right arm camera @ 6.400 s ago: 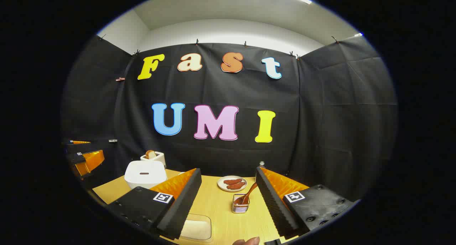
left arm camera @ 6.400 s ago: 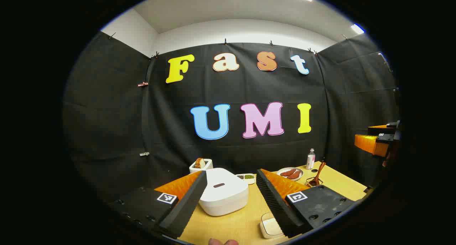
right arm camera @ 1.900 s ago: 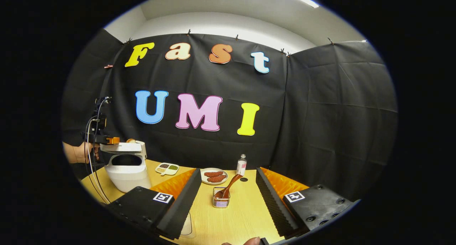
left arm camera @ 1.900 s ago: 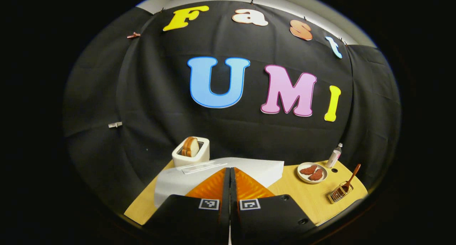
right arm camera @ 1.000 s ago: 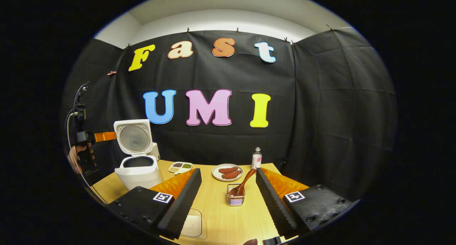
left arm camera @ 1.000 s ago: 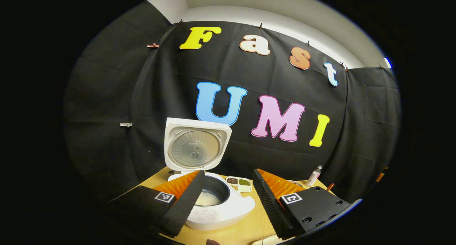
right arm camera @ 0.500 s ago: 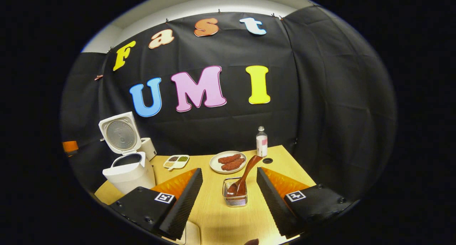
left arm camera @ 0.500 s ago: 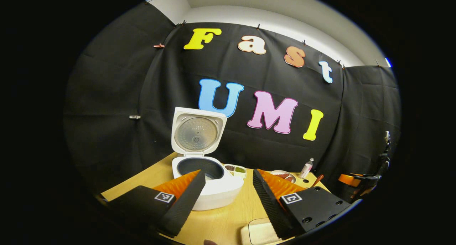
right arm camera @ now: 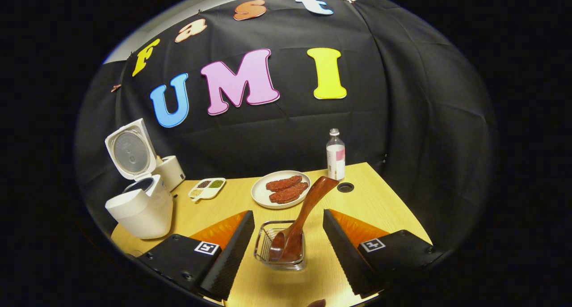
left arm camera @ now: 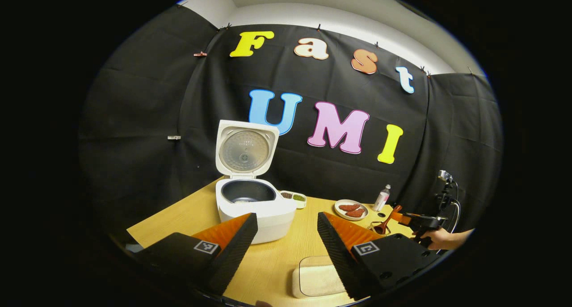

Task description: Close the left gripper, press the button to open the rice cooker; take a wooden spoon from the chopstick holder with the right hand, scoop a spoonful of rice and pour it into the rice cooker, then put the wooden spoon back into the chopstick holder.

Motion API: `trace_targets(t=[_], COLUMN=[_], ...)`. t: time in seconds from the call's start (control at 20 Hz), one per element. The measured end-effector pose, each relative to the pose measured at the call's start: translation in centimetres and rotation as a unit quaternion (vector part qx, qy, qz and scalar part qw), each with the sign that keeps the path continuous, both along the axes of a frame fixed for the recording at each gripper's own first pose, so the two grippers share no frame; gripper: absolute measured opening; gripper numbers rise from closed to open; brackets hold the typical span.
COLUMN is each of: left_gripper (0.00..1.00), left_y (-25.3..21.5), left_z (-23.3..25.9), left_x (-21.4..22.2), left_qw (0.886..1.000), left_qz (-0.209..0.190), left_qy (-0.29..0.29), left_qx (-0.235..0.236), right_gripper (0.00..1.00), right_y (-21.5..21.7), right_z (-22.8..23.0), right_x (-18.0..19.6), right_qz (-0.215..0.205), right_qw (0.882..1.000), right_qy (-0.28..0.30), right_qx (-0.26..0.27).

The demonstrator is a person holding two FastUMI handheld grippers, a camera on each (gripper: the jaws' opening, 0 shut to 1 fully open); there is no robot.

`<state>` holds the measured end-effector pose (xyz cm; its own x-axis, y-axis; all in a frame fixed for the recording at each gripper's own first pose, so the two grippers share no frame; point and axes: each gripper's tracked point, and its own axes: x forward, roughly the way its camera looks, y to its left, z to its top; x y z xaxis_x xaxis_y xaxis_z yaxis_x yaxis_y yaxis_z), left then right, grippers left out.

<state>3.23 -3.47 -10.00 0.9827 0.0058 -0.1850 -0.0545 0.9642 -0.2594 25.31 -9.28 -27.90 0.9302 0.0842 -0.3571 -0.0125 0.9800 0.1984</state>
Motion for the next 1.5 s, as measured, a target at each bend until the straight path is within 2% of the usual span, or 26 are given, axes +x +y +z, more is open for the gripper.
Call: trace_targets(t=[0.25, 0.3, 0.35, 0.4, 0.45, 0.5, 0.6, 0.65, 0.7, 0.75, 0.8, 1.05, 1.3, 1.4, 1.5], left_gripper=[0.93, 0.93, 0.93, 0.94, 0.94, 0.94, 0.94, 0.94, 0.94, 0.94, 0.94, 0.94, 0.94, 0.94, 0.94], left_y=[-1.2, -1.3, -1.3, -1.4, -1.5, -1.6, -1.6, -1.6, -1.6, -1.5, -1.4, -0.7, 0.0, 0.3, 0.5], left_z=[-1.2, -1.3, -1.5, -1.8, -2.0, -2.2, -2.5, -2.6, -2.7, -2.7, -2.7, -2.6, -3.4, -3.7, -3.7], left_x=[-0.4, -0.3, -0.3, -0.2, -0.2, -0.2, -0.3, -0.3, -0.3, -0.4, -0.4, -0.7, -1.0, -1.0, -1.0], left_qw=[1.000, 0.999, 0.999, 0.999, 0.999, 0.999, 0.999, 0.999, 0.999, 0.999, 0.998, 0.998, 0.998, 0.998, 0.998], left_qz=[0.004, 0.006, 0.010, 0.012, 0.013, 0.015, 0.019, 0.021, 0.022, 0.024, 0.025, 0.028, 0.033, 0.035, 0.036], left_qy=[0.019, 0.022, 0.024, 0.027, 0.031, 0.034, 0.038, 0.040, 0.042, 0.043, 0.043, 0.042, 0.050, 0.053, 0.054], left_qx=[0.022, 0.024, 0.025, 0.024, 0.023, 0.023, 0.025, 0.024, 0.024, 0.024, 0.025, 0.032, 0.027, 0.026, 0.025], right_gripper=[0.96, 0.93, 0.86, 0.67, 0.60, 0.39, 0.30, 0.29, 0.21, 0.22, 0.18, 0.15, 0.23, 0.23, 0.24], right_y=[-0.5, -0.5, -0.3, -0.4, 0.0, 0.5, 0.4, 0.2, 0.0, 0.0, 0.1, 0.1, 0.3, 0.3, 0.9], right_z=[-4.2, -4.8, -5.4, -6.0, -6.2, -6.2, -6.0, -6.0, -6.1, -6.1, -5.7, -5.8, -5.1, -5.1, -4.7], right_x=[3.4, 3.9, 4.0, 4.3, 4.3, 4.4, 4.2, 4.1, 4.3, 4.3, 4.2, 4.0, 3.3, 3.0, 2.8], right_qz=[-0.007, -0.009, -0.009, -0.012, -0.006, 0.002, 0.004, 0.003, -0.003, -0.007, -0.010, -0.027, -0.023, -0.022, -0.013], right_qw=[0.998, 0.997, 0.997, 0.997, 0.996, 0.996, 0.996, 0.995, 0.994, 0.993, 0.992, 0.994, 0.997, 0.998, 0.998], right_qy=[0.037, 0.043, 0.050, 0.054, 0.055, 0.057, 0.055, 0.057, 0.059, 0.062, 0.061, 0.058, 0.041, 0.036, 0.033], right_qx=[0.050, 0.057, 0.063, 0.062, 0.065, 0.069, 0.070, 0.079, 0.092, 0.102, 0.106, 0.089, 0.063, 0.046, 0.053])
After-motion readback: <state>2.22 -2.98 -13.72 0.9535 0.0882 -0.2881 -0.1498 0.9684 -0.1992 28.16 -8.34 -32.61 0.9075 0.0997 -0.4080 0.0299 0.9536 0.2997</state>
